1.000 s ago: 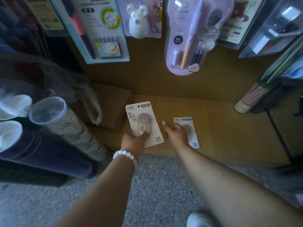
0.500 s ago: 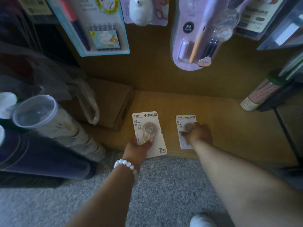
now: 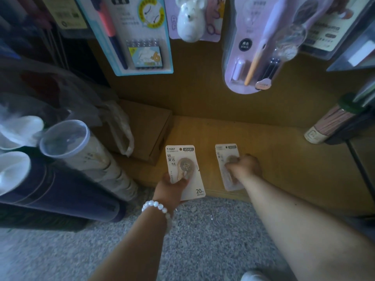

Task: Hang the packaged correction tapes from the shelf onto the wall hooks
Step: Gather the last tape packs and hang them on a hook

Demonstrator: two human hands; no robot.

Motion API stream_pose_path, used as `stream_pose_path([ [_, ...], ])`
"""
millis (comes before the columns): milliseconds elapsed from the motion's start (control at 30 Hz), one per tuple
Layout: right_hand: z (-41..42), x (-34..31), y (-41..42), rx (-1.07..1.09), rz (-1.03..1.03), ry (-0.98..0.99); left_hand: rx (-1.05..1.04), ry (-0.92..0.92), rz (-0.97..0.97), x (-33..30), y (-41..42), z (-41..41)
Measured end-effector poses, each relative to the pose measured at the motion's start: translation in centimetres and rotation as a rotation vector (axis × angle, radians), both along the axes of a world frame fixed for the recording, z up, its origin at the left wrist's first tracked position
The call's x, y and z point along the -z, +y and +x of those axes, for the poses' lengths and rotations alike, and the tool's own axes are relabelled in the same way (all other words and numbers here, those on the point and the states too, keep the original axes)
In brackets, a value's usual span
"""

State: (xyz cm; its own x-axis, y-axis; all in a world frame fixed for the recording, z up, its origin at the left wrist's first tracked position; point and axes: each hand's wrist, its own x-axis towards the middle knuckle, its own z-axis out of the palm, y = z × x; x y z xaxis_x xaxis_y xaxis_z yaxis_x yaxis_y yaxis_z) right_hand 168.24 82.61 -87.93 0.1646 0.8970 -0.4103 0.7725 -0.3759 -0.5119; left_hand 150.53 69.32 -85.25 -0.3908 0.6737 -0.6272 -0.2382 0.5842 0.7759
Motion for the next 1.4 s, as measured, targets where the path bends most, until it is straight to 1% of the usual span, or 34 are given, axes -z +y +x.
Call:
stream_pose_path([
  [100,-1.9,-2.1,-0.4,0.058,-0.043,0.372,-0.018,0.041,0.039,-0.7,-0.3,-0.2],
  [167,-3.0,-3.9,-1.0,0.069,-0.092,0.604,-0.047,0.035,0.081,-1.4,-0.5,-0.1],
  [233,-3.9,-4.9,-1.6,0.031,-0.134,0.724,-0.058,0.047,0.104,-2.1,-0.7,0.0],
  [333,-5.3,-5.6,-2.8,-0.007,-0.148,0.759,-0.066,0.077,0.136,-3.4,-1.0,0.3],
  [500,-6.4,-6.7,-4.6,-0.051,-0.172,0.761,-0.066,0.059,0.191,-6.0,-1.2,0.7],
  [633,-6.8,-9.4,-5.5,-0.082,-0.097,0.792,-0.080,0.070,0.224,-8.5,-2.1,0.7],
  [800,-7.8,-13.0,-6.7,-0.099,-0.009,0.823,-0.066,-0.018,0.352,-12.0,-3.6,0.3],
  [967,-8.1,-16.2,-8.1,-0.146,0.007,0.968,-0.041,0.044,0.413,-14.9,-5.2,-0.3],
  [1067,-8.2,-18.2,-9.1,-0.200,0.057,1.043,-0.045,0.096,0.441,-16.5,-6.1,-0.6],
  [1267,-8.1,-21.5,-10.9,-0.205,0.056,1.103,-0.146,0.053,0.547,-19.6,-7.9,-1.3],
  [1400,-8.5,-24.4,-12.2,-0.271,0.052,1.171,-0.182,0.039,0.600,-22.4,-9.0,-2.3],
])
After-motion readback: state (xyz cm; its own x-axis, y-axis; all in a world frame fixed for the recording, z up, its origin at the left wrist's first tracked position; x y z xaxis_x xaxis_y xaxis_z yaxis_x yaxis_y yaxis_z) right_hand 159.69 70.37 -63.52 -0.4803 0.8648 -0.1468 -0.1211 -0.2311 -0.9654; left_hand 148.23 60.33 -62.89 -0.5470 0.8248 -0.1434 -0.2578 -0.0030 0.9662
